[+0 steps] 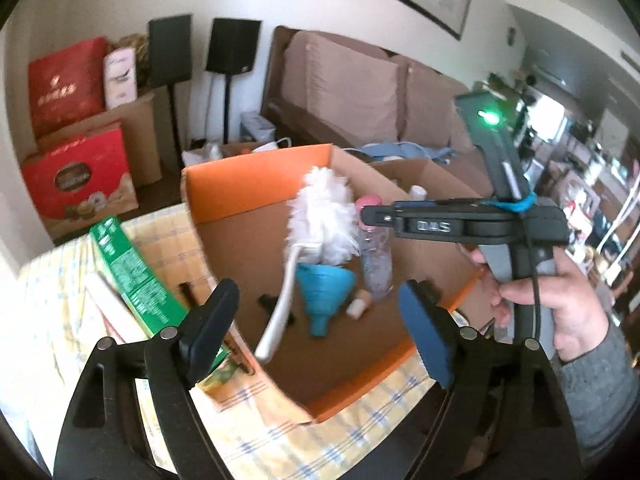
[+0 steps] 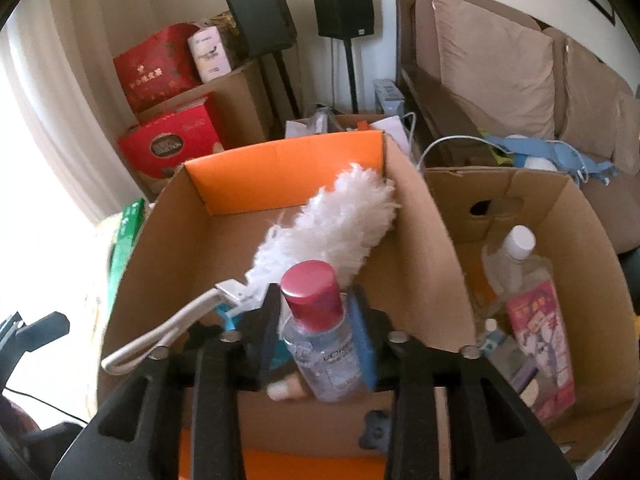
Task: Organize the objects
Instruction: 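Open the right gripper to drop the bottle into the box, then move both grippers back toward the lint roller and green box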
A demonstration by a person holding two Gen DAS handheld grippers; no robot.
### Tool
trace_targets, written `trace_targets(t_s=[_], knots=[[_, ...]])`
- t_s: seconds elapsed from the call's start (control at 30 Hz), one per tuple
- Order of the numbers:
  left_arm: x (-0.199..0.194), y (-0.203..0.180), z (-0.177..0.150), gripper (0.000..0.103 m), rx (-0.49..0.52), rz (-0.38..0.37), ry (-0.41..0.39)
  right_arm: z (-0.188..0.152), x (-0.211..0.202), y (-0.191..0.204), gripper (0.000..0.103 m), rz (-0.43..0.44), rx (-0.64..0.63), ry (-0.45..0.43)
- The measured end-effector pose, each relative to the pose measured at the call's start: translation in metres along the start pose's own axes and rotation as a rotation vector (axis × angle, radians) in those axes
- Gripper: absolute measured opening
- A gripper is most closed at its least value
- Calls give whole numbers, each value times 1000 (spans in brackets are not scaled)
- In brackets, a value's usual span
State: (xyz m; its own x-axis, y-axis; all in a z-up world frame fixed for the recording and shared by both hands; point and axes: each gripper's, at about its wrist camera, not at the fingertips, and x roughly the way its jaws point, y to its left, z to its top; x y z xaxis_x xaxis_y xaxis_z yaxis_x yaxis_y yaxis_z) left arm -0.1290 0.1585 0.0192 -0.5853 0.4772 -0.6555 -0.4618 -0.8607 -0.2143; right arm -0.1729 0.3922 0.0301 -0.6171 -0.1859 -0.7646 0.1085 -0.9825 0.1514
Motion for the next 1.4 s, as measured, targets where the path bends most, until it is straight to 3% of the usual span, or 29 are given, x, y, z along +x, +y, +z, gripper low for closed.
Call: trace_targets(t_s=[0.5,0.6,1.4], knots=[[-23,50,-10,92,-147,101,12,-2,-44,42,82,33,-62,-94],[-27,62,-12,99,-173,133,15,-3,-49,58,83,55,-92,-96],[-55,154,-67,99,-350,280,83,-12,-18,176,83,226,-238,-19]])
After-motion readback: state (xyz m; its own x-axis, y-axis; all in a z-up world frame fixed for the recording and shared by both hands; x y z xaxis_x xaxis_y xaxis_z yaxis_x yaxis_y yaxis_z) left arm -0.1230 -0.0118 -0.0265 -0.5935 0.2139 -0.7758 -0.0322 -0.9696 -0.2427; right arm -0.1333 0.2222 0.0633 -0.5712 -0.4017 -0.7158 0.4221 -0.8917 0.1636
